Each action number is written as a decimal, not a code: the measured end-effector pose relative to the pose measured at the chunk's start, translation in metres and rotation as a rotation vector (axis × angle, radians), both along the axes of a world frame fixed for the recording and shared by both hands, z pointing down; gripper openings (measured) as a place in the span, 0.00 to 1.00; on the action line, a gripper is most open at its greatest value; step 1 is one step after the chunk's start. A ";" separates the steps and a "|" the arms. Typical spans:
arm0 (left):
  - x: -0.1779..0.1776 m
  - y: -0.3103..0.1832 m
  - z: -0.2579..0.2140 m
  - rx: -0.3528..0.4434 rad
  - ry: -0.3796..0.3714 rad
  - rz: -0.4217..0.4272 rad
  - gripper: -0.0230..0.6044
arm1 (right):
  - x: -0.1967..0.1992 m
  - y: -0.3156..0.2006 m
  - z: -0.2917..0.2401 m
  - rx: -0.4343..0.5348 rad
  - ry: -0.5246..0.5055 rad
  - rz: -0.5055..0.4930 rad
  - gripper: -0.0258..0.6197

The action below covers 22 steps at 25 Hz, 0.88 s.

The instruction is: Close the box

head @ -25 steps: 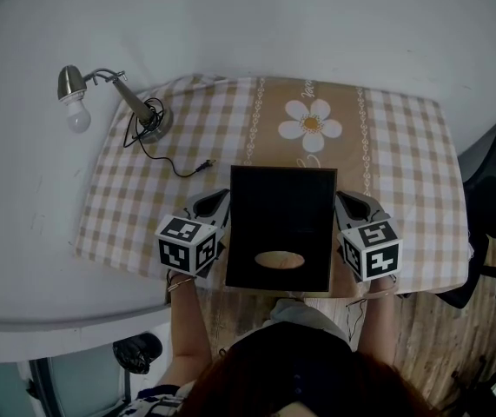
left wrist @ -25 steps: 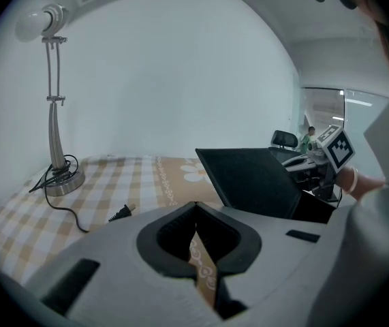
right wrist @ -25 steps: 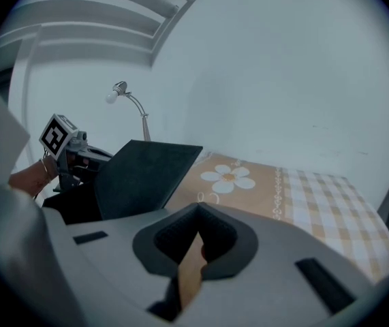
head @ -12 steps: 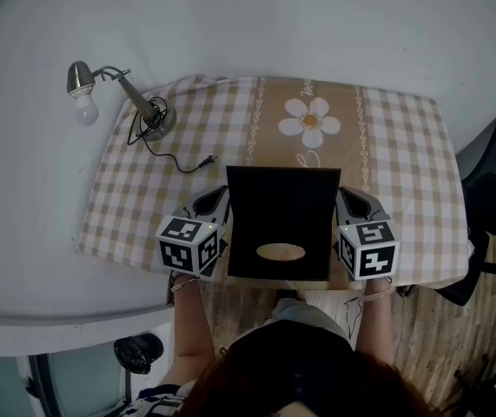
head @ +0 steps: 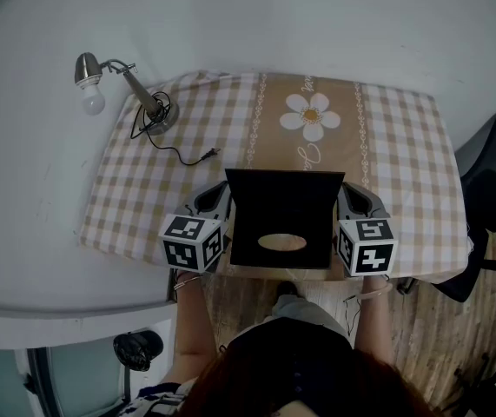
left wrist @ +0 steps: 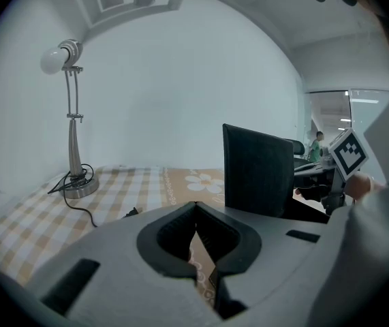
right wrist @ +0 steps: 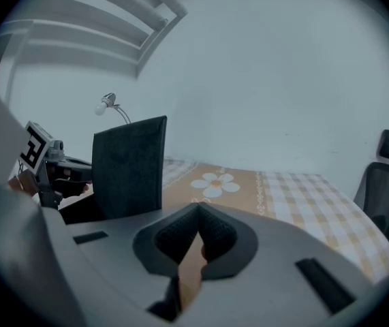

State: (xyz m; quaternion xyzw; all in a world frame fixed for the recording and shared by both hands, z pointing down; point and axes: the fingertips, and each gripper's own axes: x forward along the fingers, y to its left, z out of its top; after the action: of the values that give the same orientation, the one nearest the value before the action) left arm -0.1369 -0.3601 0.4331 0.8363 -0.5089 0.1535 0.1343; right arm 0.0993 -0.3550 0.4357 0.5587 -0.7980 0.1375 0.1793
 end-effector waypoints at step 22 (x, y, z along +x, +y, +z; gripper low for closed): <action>-0.003 0.028 -0.001 0.017 0.029 -0.050 0.08 | 0.002 0.025 0.000 0.011 0.005 0.071 0.07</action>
State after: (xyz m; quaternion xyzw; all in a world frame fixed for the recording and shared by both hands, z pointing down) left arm -0.1404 -0.3323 0.4325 0.8267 -0.5287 0.1337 0.1384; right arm 0.1008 -0.3301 0.4356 0.5878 -0.7781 0.1378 0.1731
